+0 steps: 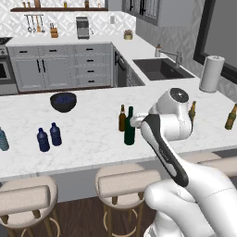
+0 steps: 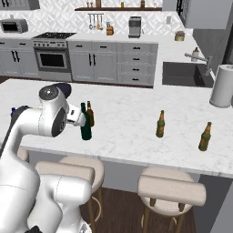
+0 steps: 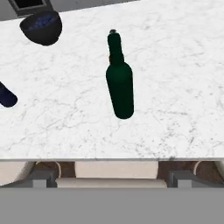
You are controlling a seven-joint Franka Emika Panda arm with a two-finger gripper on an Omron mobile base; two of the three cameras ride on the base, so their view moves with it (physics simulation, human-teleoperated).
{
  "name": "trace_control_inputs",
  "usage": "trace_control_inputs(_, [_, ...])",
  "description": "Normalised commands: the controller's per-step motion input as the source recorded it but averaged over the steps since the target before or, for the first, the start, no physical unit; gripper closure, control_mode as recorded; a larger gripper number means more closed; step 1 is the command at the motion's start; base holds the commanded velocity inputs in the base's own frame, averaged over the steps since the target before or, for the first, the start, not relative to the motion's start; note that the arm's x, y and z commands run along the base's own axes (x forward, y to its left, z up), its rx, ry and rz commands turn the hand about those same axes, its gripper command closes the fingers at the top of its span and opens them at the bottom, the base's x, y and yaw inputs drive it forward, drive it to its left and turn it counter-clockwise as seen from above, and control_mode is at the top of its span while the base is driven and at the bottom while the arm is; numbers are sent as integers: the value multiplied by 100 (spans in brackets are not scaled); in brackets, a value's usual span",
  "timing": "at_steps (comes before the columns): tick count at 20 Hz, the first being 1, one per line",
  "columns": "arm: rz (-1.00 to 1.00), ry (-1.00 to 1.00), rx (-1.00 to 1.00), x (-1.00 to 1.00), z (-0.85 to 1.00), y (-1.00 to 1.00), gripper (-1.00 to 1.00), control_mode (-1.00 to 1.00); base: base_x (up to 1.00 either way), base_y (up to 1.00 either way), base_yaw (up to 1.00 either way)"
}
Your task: Move the plastic bottles in the middle to the plastics group, and the glass bottles in the middle to the glass group.
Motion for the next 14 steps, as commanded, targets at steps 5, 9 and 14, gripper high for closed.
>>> trace_control_inputs(5, [3, 17, -10, 0, 1, -27, -100, -100, 0, 0, 0])
trace_control_inputs(9, [0, -7, -2, -1, -10, -11, -100, -100, 0, 0, 0])
trace_control_inputs(14, [0, -12, -4, 15, 0, 9, -100, -100, 0, 0, 0])
